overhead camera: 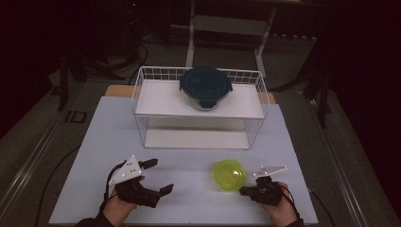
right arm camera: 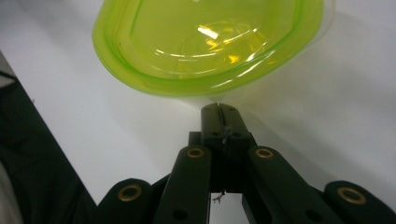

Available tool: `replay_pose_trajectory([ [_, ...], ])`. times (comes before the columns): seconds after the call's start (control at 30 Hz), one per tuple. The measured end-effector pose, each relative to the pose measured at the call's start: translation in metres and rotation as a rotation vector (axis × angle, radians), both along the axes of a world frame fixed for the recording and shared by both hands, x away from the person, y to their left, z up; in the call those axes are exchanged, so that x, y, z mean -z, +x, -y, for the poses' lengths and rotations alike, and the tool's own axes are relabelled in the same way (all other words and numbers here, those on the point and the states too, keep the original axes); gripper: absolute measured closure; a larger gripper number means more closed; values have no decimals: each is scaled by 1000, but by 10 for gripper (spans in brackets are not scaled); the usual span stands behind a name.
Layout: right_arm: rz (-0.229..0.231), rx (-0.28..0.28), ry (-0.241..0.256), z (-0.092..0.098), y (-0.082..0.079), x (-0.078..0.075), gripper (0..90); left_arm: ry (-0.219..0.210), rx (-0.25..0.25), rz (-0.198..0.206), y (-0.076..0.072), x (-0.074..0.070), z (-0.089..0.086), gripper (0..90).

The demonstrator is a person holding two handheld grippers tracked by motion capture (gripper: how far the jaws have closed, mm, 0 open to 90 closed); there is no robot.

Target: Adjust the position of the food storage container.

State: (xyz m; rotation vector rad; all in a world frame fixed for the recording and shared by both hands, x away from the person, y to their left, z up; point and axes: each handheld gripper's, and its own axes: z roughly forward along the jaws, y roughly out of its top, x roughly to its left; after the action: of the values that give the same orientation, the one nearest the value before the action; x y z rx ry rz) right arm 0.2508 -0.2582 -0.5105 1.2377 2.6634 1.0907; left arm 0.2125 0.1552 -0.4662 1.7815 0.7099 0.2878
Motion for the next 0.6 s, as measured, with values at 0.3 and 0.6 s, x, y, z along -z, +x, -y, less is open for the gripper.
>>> replay_pose_trajectory([
  [0.3, 15, 39, -19, 6, 13, -2, 900, 1, 0, 2, 0, 0, 0, 12],
  [0.6, 0, 75, -30, 4, 35, 6, 900, 4, 2, 5, 0, 0, 0, 12],
])
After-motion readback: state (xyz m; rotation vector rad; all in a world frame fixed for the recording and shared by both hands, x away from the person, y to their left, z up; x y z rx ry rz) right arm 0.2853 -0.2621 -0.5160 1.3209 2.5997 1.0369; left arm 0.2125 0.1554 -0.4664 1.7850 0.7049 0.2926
